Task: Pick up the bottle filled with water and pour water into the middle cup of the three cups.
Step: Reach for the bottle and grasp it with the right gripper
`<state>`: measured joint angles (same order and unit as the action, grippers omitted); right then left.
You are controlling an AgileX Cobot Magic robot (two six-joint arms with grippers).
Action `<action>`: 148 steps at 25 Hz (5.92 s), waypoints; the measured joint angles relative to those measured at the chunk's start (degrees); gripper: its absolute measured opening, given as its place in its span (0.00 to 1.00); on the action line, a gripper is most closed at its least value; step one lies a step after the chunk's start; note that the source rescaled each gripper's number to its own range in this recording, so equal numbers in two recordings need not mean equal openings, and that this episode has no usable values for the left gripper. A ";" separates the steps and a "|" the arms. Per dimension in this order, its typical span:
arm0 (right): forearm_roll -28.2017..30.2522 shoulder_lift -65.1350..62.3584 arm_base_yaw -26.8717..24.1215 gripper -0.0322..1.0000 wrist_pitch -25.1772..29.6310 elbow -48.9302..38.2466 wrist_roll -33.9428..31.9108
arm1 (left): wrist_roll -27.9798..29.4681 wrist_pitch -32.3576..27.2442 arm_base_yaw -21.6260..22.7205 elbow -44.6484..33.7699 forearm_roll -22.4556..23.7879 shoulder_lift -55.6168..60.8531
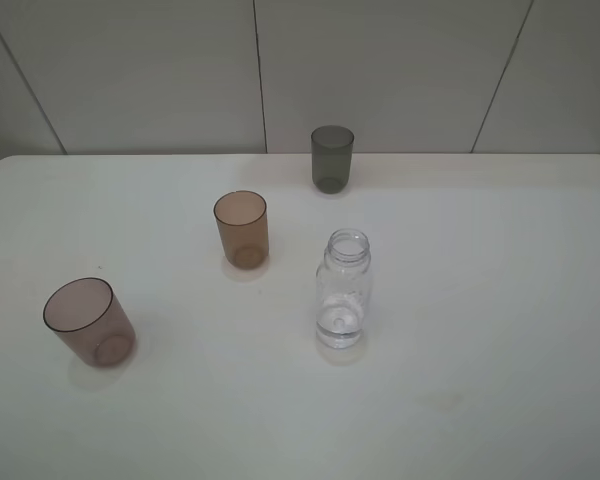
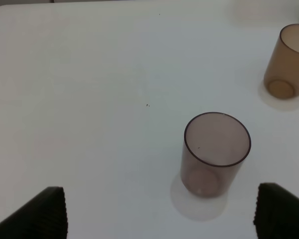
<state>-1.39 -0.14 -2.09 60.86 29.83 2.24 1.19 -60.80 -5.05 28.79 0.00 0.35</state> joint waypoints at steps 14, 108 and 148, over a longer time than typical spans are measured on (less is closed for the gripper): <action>0.00 0.00 0.00 1.00 0.00 0.00 0.00 | 0.00 0.00 0.00 0.00 0.00 0.00; -12.40 108.94 56.09 1.00 -129.62 -23.62 -13.57 | 0.00 0.00 0.00 0.00 0.00 0.00; -18.16 114.44 56.09 1.00 -130.05 -14.54 -13.41 | 0.00 0.00 0.00 0.00 0.00 0.00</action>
<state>-19.55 114.30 54.00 -69.19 15.29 -11.17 1.19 -60.80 -5.05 28.79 0.00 0.35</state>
